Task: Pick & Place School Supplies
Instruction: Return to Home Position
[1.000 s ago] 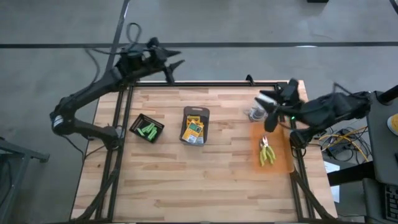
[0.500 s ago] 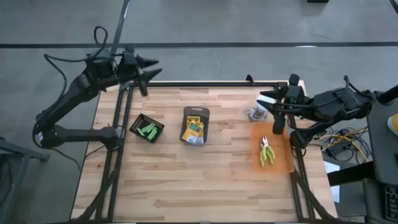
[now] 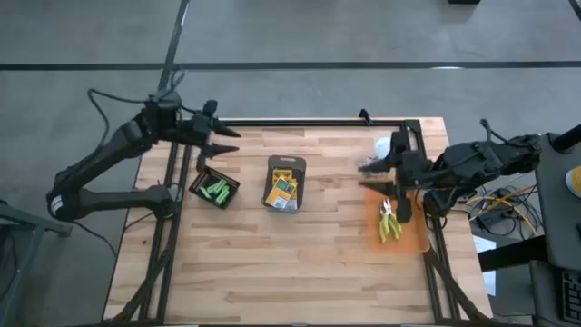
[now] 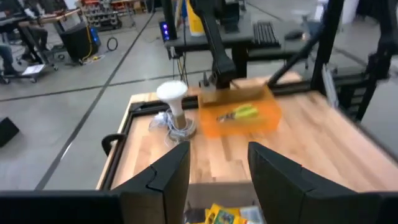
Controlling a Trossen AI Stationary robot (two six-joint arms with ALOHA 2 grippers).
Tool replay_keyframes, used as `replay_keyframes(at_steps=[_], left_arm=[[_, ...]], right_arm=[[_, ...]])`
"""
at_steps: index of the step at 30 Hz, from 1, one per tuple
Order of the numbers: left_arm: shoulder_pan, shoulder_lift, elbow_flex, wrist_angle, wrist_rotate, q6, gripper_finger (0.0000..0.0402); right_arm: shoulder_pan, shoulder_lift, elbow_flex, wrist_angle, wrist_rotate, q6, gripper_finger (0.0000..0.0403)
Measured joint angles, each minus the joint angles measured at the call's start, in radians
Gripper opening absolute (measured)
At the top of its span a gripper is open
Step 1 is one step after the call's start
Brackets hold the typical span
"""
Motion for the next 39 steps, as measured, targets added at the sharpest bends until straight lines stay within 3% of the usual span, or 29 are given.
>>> replay_keyframes(at_steps=[4, 8, 12, 17, 22, 27, 34, 39], left_arm=[[0.0, -0.015, -0.174, 0.175, 0.001, 0.043, 0.0168], [0.003, -0.02, -0.352, 0.434, 0.0, -0.051, 0.0168], [0.023, -0.035, -0.468, 0.582, 0.002, -0.122, 0.0168], [0.071, -0.088, -0.511, 0.592, 0.014, -0.182, 0.0168], [0.12, -0.155, -0.511, 0.526, 0.093, -0.186, 0.0168], [0.147, -0.212, -0.512, 0.436, 0.098, -0.183, 0.0168], [0.146, -0.28, -0.599, 0.408, 0.117, -0.215, 0.0168], [0.146, -0.348, -0.701, 0.513, 0.117, -0.283, 0.0168]], right_arm=[[0.001, -0.02, -0.079, 0.062, -0.055, -0.004, 0.0126], [0.0, -0.078, -0.185, 0.185, -0.091, -0.025, 0.0123], [0.001, -0.16, -0.312, 0.271, -0.112, 0.012, 0.0125], [-0.001, -0.28, -0.494, 0.405, -0.089, 0.051, 0.0131], [0.0, -0.401, -0.664, 0.571, -0.092, 0.029, 0.0135], [-0.001, -0.508, -0.797, 0.678, -0.088, 0.033, 0.0127], [-0.001, -0.607, -0.902, 0.788, -0.088, 0.008, 0.0121], [0.0, -0.661, -0.926, 0.797, -0.088, -0.005, 0.0127]])
